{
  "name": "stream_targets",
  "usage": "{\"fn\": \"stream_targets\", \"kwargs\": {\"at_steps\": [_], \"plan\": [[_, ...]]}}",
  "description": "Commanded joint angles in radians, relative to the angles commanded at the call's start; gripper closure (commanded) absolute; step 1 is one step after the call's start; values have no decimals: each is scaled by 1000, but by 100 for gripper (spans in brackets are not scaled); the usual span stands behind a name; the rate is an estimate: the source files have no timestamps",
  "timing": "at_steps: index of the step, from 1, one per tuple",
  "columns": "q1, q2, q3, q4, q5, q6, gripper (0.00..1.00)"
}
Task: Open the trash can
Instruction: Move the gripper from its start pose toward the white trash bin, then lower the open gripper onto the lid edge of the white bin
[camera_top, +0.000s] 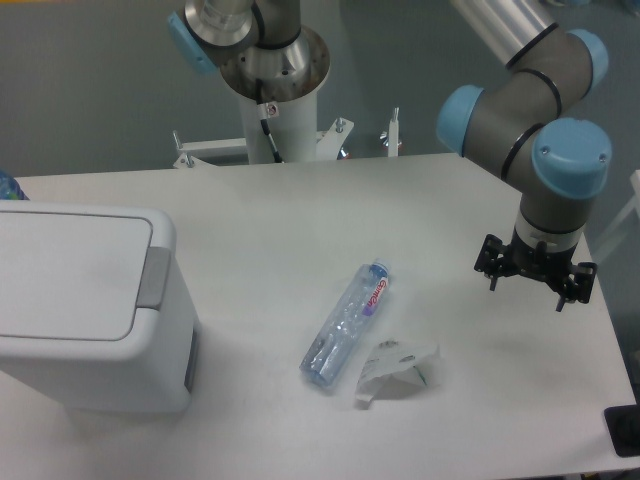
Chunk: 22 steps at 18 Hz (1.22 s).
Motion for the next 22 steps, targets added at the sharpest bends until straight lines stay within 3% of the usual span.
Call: {"fn": "stream_targets", "kwargs": {"at_steps": [7,11,14,16,19,22], "plan": [[-20,20,-9,-3,-6,-23,0],[-61,64,-66,0,-32,-29,0],[-112,93,-83,-5,-41,-171,0],[-144,126,-115,-3,-76,-271,0],[-167,210,-175,5,-142,-305,0],[-183,268,-178,6,-239,-405,0]]}}
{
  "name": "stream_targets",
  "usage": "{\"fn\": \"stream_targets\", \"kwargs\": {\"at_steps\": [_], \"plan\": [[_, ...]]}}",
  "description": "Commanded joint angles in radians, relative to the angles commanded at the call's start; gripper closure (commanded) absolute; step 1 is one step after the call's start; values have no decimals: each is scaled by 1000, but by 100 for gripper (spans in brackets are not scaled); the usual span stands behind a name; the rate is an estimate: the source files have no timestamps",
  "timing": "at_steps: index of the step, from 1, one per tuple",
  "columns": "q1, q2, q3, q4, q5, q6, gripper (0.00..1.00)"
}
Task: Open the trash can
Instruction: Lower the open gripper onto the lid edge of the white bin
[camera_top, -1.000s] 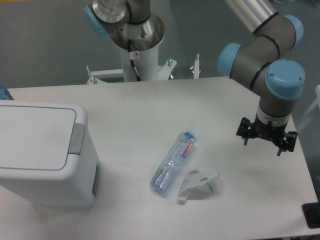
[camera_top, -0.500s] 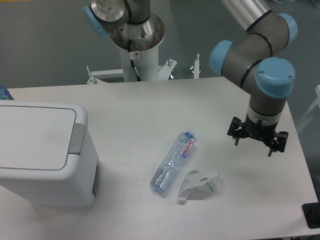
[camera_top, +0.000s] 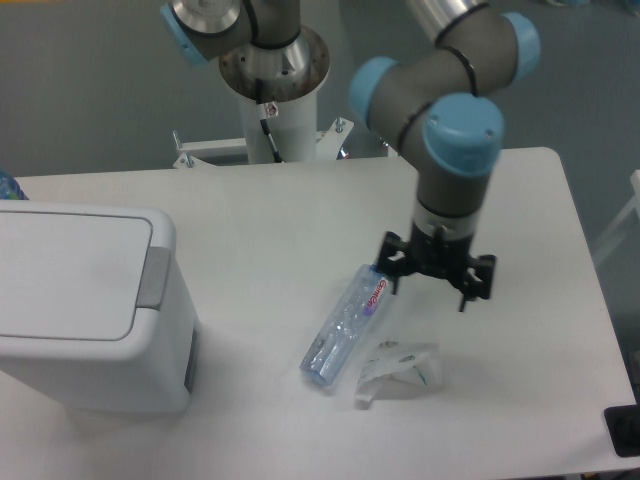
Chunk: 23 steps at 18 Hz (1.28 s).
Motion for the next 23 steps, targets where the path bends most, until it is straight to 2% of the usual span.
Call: {"fn": "stream_targets", "kwargs": {"at_steps": [4,9,14,16,23], "plan": [[-43,57,3,0,-149,-140,0],[-109,112,0,2,-243,-269,0],[-169,114,8,3,-289,-286,0],[-189,109,3,3,-287,-347,0],[-212,86,11,21,-286,-378,0]]}}
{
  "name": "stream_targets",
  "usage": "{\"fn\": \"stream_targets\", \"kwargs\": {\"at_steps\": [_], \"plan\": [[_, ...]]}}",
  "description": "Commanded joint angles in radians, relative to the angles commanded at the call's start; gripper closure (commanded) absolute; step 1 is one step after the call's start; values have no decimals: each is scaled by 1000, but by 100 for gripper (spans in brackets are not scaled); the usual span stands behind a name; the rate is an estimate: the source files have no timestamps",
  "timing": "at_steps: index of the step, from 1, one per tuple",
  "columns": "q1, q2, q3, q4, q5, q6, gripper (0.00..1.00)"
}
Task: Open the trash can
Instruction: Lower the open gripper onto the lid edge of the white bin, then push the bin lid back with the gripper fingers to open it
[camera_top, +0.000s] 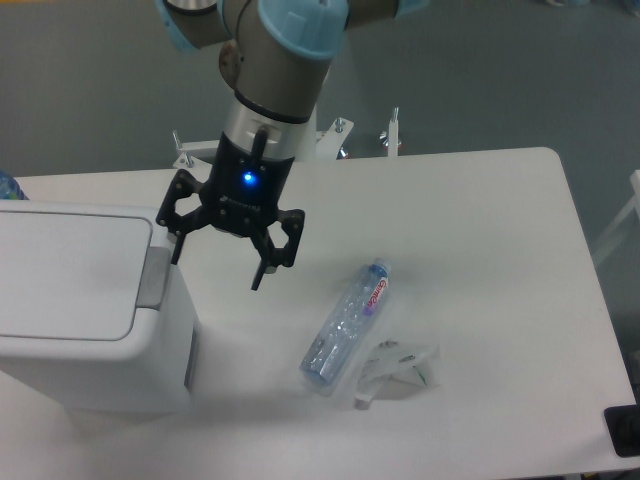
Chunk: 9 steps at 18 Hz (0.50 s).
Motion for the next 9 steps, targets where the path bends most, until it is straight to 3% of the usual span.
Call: {"fn": "stream_targets", "kwargs": {"at_steps": [9], "plan": [[-14,-28,9,29,5,-38,0]]}}
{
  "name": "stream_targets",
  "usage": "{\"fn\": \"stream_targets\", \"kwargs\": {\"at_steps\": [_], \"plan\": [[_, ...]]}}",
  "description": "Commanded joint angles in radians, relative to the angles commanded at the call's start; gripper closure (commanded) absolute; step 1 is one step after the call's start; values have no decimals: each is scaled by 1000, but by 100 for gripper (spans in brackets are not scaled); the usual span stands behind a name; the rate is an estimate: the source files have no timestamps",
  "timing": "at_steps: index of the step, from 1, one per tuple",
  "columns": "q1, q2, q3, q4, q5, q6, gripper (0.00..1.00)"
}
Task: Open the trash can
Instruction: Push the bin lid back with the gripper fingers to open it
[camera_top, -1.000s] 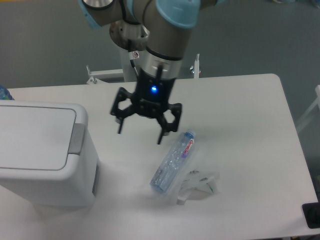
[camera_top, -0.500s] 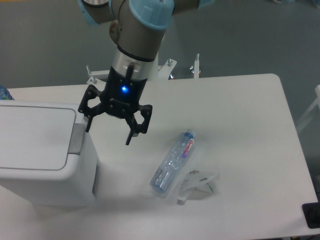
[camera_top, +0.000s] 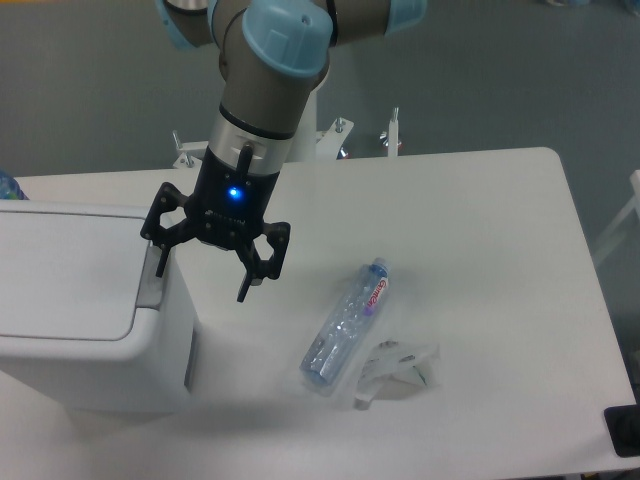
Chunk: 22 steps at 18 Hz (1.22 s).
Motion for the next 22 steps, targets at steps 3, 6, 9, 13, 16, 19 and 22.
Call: {"fn": "stream_targets", "kwargs": {"at_steps": [3,6,9,13,16,19,22], "plan": [[-3,-12,0,31,2,-20,0],[-8,-18,2,40,2,-25,0],[-11,-22,-5,40,6,-25,0],[-14,-20,-12,40,8,-26,0],[-14,-20,-12,40,8,-31,0],[-14,-19,2,40,6,-38,0],[-8,-31,61,40,15,-29,0]]}}
